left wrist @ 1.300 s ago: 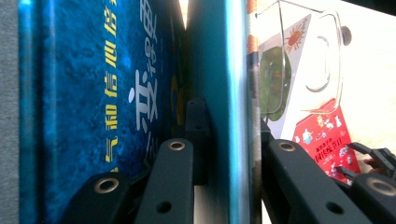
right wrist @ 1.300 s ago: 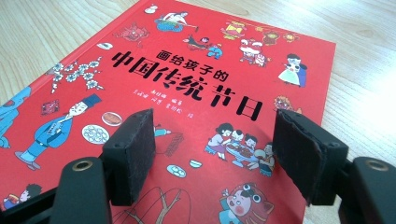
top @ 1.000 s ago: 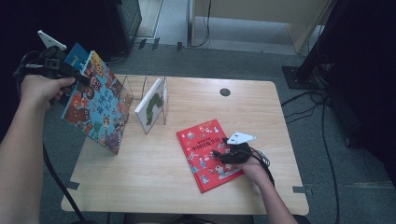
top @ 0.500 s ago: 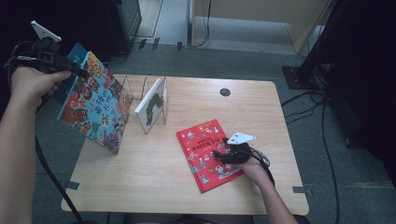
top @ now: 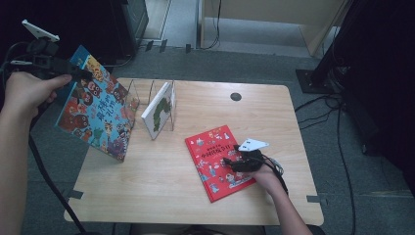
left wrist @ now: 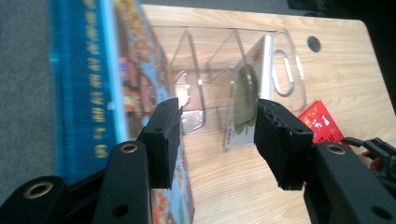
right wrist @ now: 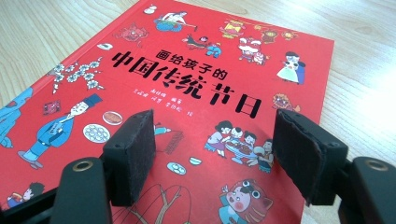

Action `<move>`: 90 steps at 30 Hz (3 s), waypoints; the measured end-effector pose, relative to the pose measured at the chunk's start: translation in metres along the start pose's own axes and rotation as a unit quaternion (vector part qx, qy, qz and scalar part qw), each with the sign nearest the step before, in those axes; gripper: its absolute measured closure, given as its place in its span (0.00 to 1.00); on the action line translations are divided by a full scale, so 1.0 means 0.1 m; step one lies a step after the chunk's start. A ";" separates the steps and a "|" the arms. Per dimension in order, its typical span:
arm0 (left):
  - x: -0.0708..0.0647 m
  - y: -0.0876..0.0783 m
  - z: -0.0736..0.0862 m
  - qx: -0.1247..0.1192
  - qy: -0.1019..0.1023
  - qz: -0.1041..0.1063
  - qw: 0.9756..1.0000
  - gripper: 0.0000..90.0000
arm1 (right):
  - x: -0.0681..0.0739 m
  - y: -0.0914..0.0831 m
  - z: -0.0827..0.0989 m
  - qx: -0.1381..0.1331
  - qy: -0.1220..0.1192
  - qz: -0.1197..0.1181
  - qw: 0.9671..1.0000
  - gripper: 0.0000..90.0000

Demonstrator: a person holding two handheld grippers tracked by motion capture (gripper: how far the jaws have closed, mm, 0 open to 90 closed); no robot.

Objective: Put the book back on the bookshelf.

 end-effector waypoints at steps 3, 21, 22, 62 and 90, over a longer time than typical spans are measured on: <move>-0.08 0.05 0.05 0.003 0.011 -0.004 1.000 0.56 | 0.00 -0.01 0.00 0.002 0.003 -0.001 1.000 0.33; -0.51 0.40 0.34 0.000 0.053 0.014 0.998 0.52 | -0.01 -0.04 0.00 0.011 0.011 -0.004 1.000 0.36; -0.53 0.42 0.37 0.000 0.060 0.010 0.998 0.52 | -0.01 -0.04 0.00 0.011 0.011 -0.004 1.000 0.36; -1.40 1.62 1.10 0.005 0.123 0.091 0.988 0.49 | -0.08 -0.12 0.05 0.010 0.019 0.004 1.000 0.38; -1.84 2.38 1.31 -0.010 0.159 0.145 0.976 0.63 | -0.18 -0.35 0.22 0.009 0.039 0.012 0.999 0.43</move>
Point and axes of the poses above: each handheld gripper's, and its own axes: y roughly forward along the jaws, z roughly out of its underside, x roughly to its left, the point moved 8 cm from there along y, roughly forward along the jaws, and after that the axes turned 15 degrees about y, right-handed, at the moved point
